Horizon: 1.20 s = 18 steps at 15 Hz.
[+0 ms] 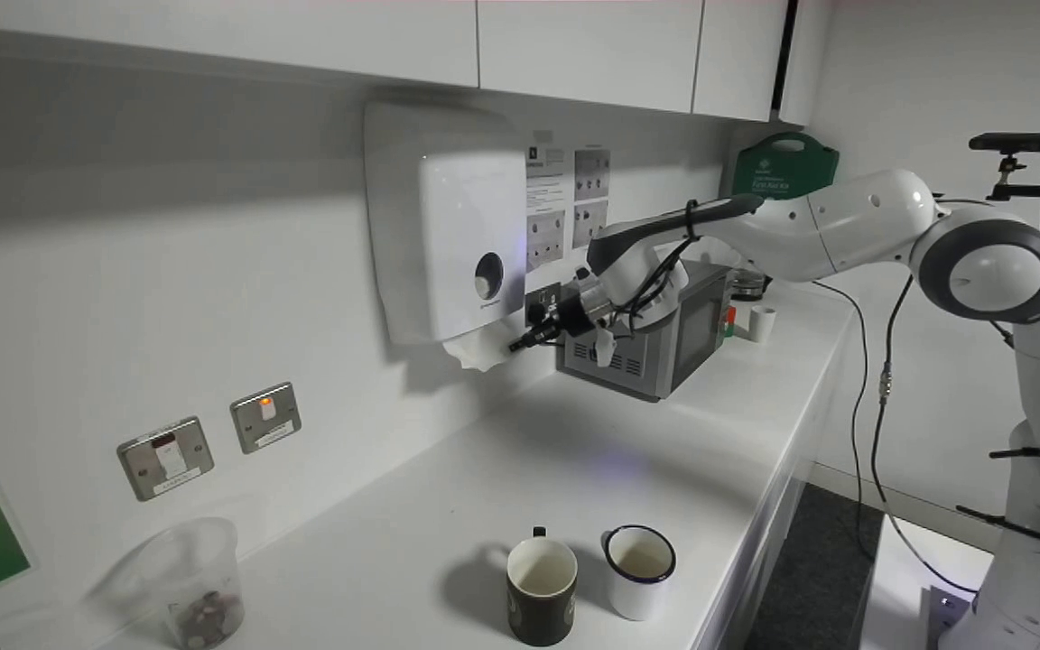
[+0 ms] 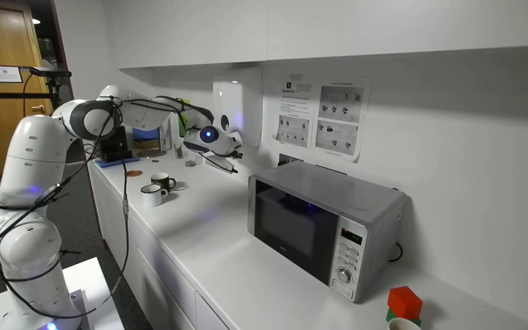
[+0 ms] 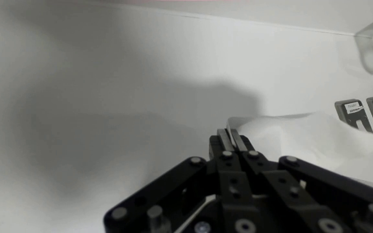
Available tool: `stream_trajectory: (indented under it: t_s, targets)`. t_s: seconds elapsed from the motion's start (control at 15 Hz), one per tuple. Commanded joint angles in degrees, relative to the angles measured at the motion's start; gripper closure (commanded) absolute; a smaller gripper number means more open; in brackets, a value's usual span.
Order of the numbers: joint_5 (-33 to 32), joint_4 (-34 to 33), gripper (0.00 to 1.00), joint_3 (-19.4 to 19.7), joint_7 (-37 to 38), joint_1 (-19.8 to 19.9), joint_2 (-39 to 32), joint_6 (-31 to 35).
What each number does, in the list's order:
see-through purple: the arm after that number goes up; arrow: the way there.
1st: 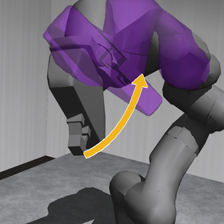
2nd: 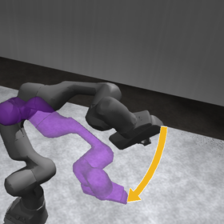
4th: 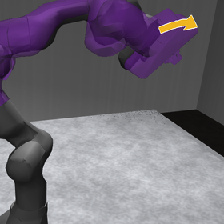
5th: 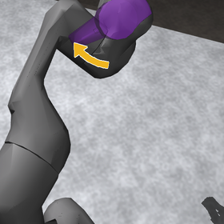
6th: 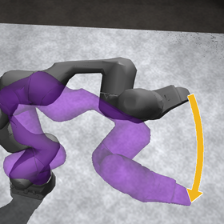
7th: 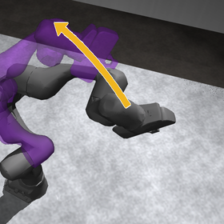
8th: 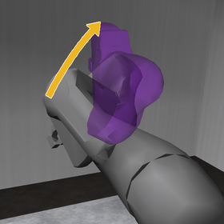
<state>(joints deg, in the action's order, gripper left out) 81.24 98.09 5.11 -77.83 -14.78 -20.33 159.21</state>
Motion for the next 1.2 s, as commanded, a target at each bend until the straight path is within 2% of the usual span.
stream_trajectory:
  t_s: [0.0, 1.13]
  targets:
    - [-0.05, 4.71, 1.00, 0.68, -1.85, 0.68, 4.23, -0.93]
    - [-1.29, 22.56, 1.00, 4.03, 0.65, 0.30, 18.89, -0.46]
